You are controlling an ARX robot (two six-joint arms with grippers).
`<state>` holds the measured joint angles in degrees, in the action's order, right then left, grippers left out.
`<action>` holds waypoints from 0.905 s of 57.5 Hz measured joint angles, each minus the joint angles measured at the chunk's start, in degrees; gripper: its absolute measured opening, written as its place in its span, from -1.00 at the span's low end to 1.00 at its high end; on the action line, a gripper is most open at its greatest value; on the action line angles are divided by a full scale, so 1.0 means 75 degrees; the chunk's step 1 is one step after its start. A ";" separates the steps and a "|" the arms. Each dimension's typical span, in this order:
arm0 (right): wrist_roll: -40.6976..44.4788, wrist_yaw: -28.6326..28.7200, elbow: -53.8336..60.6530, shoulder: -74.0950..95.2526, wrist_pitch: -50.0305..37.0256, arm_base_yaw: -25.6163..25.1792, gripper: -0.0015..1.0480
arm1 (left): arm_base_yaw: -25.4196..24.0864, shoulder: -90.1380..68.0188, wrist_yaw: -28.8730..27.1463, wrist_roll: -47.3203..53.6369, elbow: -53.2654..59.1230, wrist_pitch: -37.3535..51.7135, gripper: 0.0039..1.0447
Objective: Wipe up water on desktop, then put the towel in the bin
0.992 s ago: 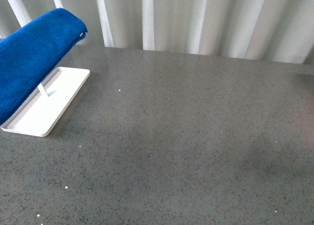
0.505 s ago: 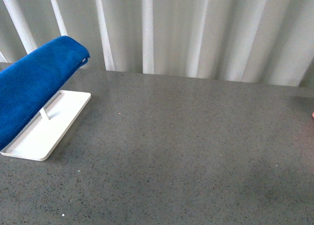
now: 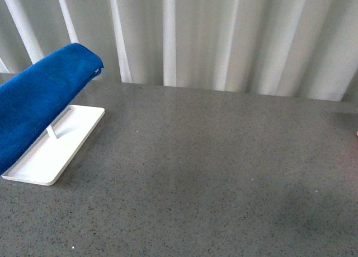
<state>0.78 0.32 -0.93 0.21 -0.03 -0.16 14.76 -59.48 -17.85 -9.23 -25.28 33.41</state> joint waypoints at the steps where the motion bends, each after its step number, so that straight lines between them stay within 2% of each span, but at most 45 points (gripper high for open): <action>1: 0.0003 0.0000 0.0000 0.0000 0.0000 0.0000 0.86 | 0.0026 -0.0364 0.0146 0.0044 -0.0221 -0.0096 0.88; 7: 0.0000 0.0000 0.0000 0.0000 0.0000 0.0000 0.86 | 0.0213 -0.2264 0.0533 0.0568 -0.1381 -0.0752 0.88; 17: 0.0000 0.0000 0.0000 0.0000 0.0000 0.0000 0.86 | 0.0350 -0.3975 0.0892 0.0982 -0.2559 -0.1486 0.88; 20: 0.0000 0.0000 0.0000 0.0000 0.0000 0.0000 0.86 | 0.0385 -0.4322 0.0670 0.1157 -0.2838 -0.1574 0.88; 25: 0.0003 0.0000 0.0000 0.0000 0.0000 0.0000 0.86 | 0.0385 -0.4663 0.0761 0.1300 -0.3238 -0.1891 0.88; 38: 0.0000 0.0000 -0.0003 0.0000 0.0000 0.0000 0.86 | 0.0289 -0.5421 0.0425 0.1888 -0.4167 -0.2127 0.88; 47: 0.0003 0.0000 0.0000 0.0000 0.0000 0.0000 0.86 | 0.0061 -0.6126 -0.0358 0.2535 -0.4948 -0.1891 0.88; 52: 0.0003 0.0000 0.0000 0.0000 0.0000 0.0000 0.86 | -0.0087 -0.6508 -0.0478 0.2798 -0.5423 -0.1964 0.88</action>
<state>0.80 0.32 -0.93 0.21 -0.03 -0.16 14.11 -108.29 -21.43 11.75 -65.95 18.68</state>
